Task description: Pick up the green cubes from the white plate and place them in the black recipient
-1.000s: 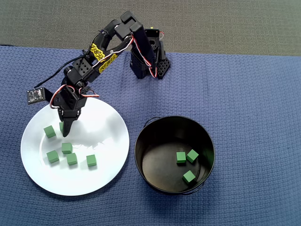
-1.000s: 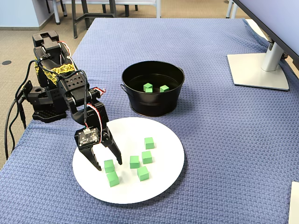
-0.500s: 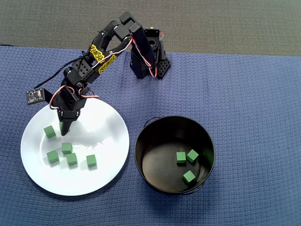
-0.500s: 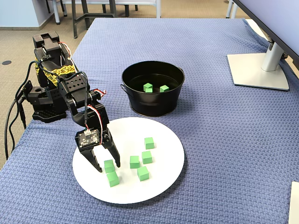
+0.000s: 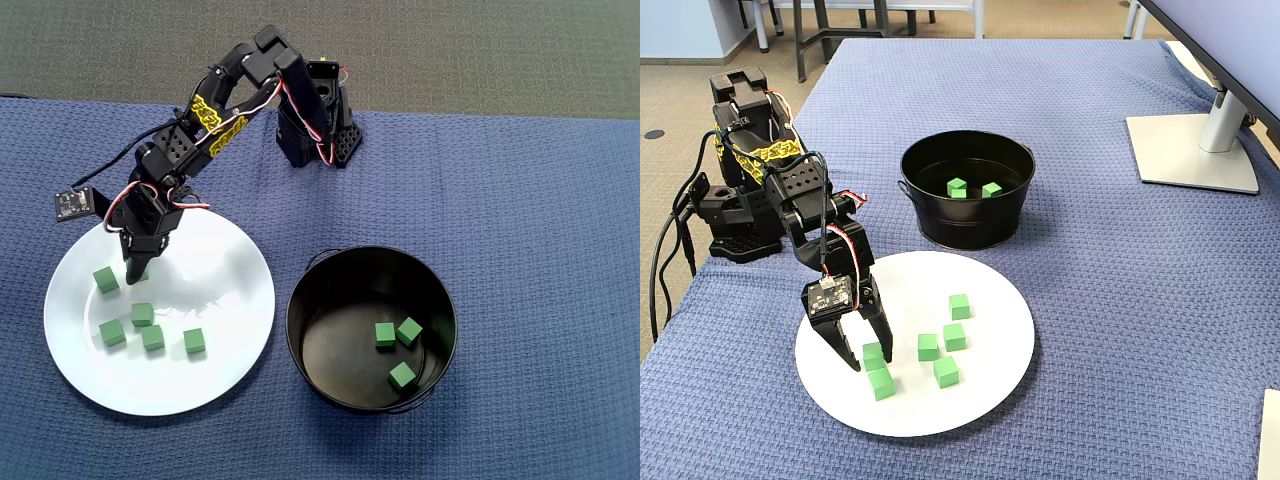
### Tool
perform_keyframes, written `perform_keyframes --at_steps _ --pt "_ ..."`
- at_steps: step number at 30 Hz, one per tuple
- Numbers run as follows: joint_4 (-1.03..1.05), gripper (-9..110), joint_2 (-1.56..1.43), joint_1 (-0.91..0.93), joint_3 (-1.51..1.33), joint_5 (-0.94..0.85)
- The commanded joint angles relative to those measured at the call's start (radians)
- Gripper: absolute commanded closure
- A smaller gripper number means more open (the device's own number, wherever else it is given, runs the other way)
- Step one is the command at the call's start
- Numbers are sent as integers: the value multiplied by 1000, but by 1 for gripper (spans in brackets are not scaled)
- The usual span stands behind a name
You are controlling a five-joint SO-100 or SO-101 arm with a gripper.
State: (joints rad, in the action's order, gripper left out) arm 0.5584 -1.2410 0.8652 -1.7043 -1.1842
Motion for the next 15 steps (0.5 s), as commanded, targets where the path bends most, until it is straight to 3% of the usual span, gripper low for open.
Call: perform_keyframes --at_steps 1,15 --pt "-23 93 -40 -6 -8 -23" --pt "-28 98 -49 -11 -31 -23"
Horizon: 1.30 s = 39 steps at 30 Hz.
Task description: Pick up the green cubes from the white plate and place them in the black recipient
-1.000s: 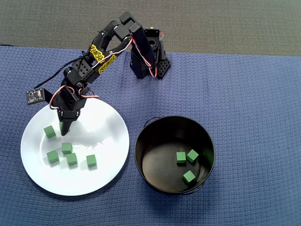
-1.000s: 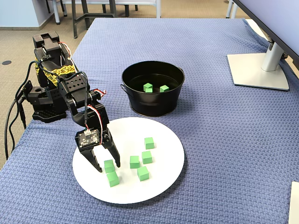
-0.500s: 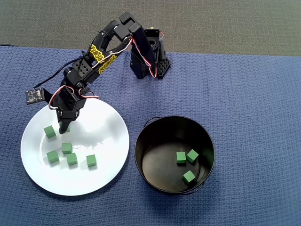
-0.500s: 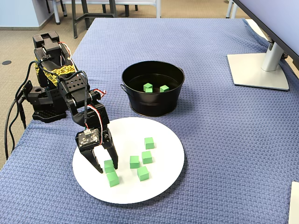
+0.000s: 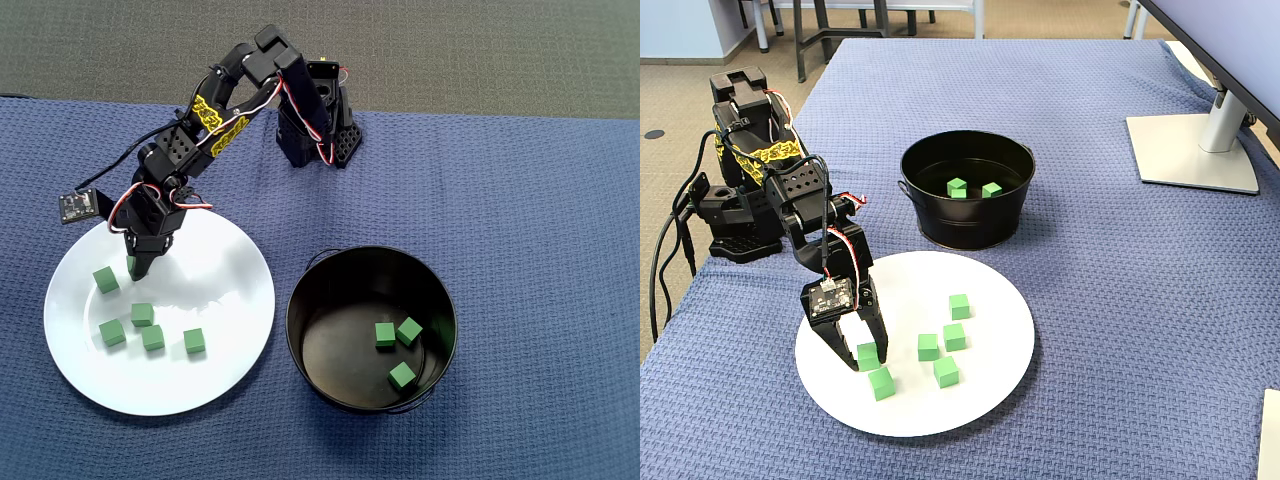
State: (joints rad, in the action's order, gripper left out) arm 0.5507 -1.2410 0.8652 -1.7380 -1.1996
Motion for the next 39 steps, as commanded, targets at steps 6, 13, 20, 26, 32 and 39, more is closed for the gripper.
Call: perform_keyframes --at_steps 6,13,20,26,32,39 --pt "-32 101 -52 -11 -6 -3" --pt "67 101 -161 -20 11 153" --pt "336 101 -354 -41 265 451" --pt "588 101 -463 -201 463 723" --pt "690 102 -600 -503 425 956" --pt "595 102 -761 -870 150 1141"
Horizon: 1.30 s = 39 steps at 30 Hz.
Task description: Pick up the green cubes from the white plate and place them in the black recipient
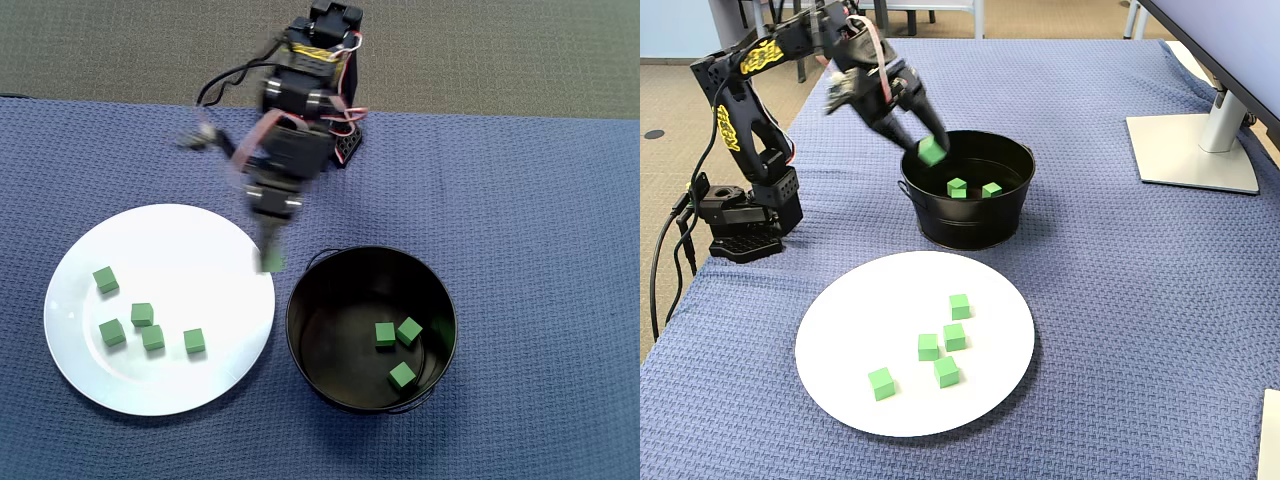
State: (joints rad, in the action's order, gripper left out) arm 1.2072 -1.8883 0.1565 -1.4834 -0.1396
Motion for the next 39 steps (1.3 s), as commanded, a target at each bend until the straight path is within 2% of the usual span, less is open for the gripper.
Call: perform_keyframes --at_steps 1,5,8,10,13,16,21,25,29,32,39 --pt "-92 102 -140 -198 -156 97" --pt "-186 102 -202 -293 -301 126" --pt "-192 87 -187 -314 -307 124" --pt "-227 82 -189 -311 -327 126" --pt "-281 83 -196 -275 -357 117" --pt "-199 84 -186 -235 -311 40" --pt "-147 87 -186 -156 -242 -166" --pt "-112 89 -207 -61 -225 -426" --pt "-120 87 -137 98 -192 -627" --pt "-173 86 -67 218 -202 -779" --pt "-439 86 57 466 -339 -1008"
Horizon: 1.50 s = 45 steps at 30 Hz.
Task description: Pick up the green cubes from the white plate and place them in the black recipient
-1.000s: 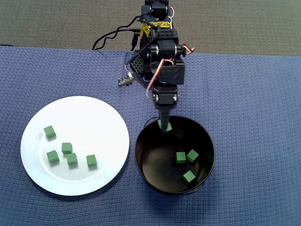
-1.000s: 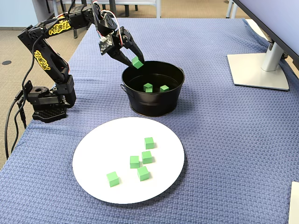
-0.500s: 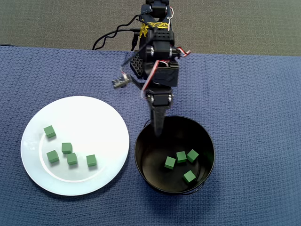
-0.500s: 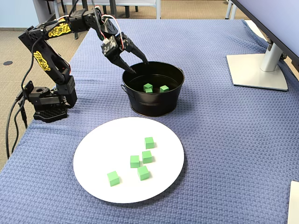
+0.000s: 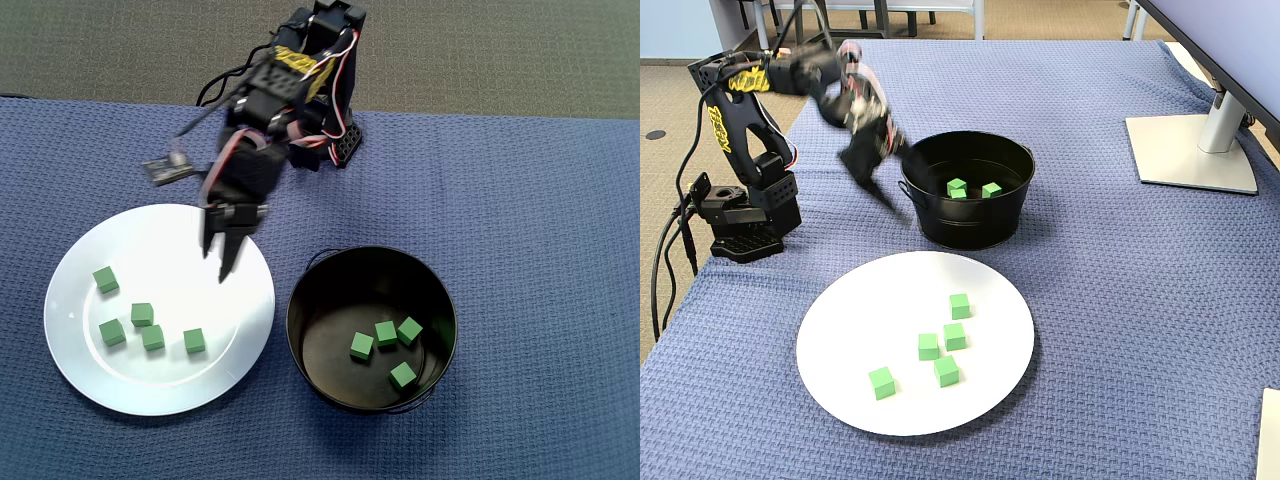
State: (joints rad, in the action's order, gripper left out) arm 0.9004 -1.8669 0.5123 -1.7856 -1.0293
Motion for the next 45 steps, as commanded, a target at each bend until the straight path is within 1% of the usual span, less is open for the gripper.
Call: perform_keyframes --at_steps 1,4,5,6,10,19,27,45 --pt "-190 86 55 141 -72 -164" --pt "-468 85 124 233 -225 -321" --pt "-558 85 152 256 -262 -333" --pt "-598 85 178 273 -270 -339" --pt "-586 84 265 296 -224 -357" --pt "-606 84 311 324 -222 -360" --pt "-529 84 408 376 -97 -377" --pt "-538 85 584 393 72 -314"
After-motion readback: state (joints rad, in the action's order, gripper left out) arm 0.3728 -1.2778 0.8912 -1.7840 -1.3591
